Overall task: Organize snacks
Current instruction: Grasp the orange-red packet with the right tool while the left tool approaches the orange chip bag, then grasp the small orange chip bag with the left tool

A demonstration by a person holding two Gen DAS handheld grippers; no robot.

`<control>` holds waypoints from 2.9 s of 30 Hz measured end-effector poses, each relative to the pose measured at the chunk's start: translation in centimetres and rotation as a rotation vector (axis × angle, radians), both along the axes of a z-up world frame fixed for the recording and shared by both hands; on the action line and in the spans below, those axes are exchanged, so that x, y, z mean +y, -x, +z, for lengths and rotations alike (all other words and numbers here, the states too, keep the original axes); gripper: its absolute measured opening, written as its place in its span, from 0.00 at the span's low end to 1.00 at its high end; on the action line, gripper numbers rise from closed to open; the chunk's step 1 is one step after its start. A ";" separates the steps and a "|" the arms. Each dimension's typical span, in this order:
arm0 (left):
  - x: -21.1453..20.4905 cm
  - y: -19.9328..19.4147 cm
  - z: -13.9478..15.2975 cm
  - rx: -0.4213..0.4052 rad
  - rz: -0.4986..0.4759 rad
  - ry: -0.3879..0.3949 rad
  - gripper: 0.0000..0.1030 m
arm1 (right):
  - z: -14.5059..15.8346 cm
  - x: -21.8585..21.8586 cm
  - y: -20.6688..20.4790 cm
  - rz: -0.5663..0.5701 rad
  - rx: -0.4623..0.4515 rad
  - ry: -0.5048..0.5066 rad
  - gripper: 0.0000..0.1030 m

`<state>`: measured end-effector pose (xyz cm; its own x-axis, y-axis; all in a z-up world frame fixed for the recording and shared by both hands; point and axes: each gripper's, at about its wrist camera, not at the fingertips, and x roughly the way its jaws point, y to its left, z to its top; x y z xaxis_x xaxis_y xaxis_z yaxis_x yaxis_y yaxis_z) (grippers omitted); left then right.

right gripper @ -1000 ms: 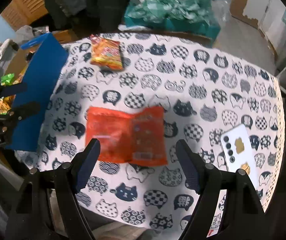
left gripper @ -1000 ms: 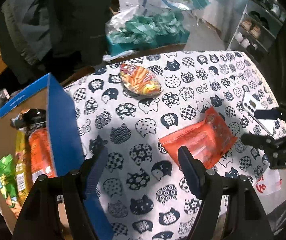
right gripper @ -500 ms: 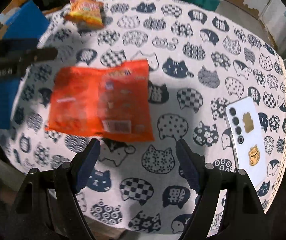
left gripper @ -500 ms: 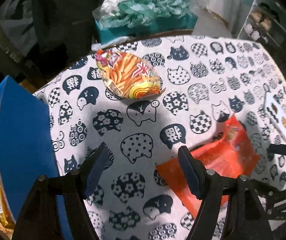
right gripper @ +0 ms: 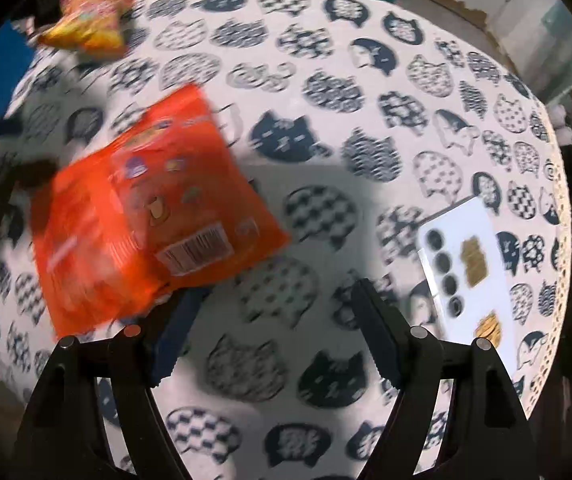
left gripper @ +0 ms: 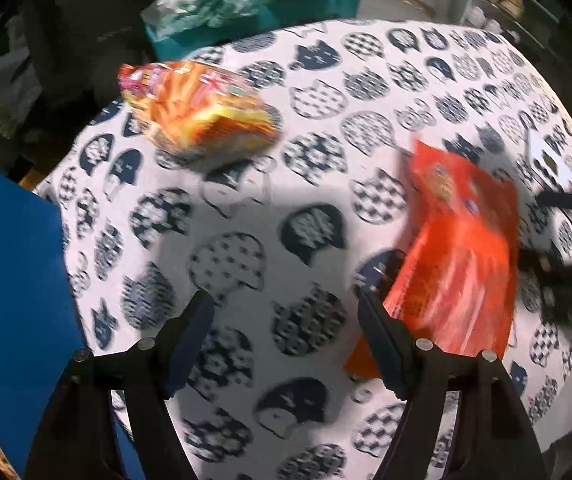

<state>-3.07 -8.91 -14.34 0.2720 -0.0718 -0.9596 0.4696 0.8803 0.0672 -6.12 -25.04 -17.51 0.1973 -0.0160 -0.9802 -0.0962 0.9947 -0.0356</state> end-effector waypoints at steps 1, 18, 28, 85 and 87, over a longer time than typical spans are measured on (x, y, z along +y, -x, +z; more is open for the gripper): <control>-0.4 0.5 -0.1 0.005 -0.010 0.003 0.74 | -0.1 -0.4 -0.4 -0.012 -0.004 0.007 0.75; 0.9 3.1 2.8 0.056 0.102 0.159 0.74 | 4.3 -7.1 -3.1 -0.176 -0.027 -0.145 0.77; 6.2 0.9 3.4 0.054 0.217 0.206 0.74 | 3.4 -2.9 -2.8 -0.222 0.039 -0.285 0.77; 4.0 -13.5 1.6 0.122 0.512 0.301 0.85 | 7.3 1.0 -8.6 0.063 -0.177 -0.115 0.24; 3.6 -13.8 1.2 0.121 0.501 0.293 0.85 | 7.2 0.7 -8.8 0.055 -0.174 -0.123 0.24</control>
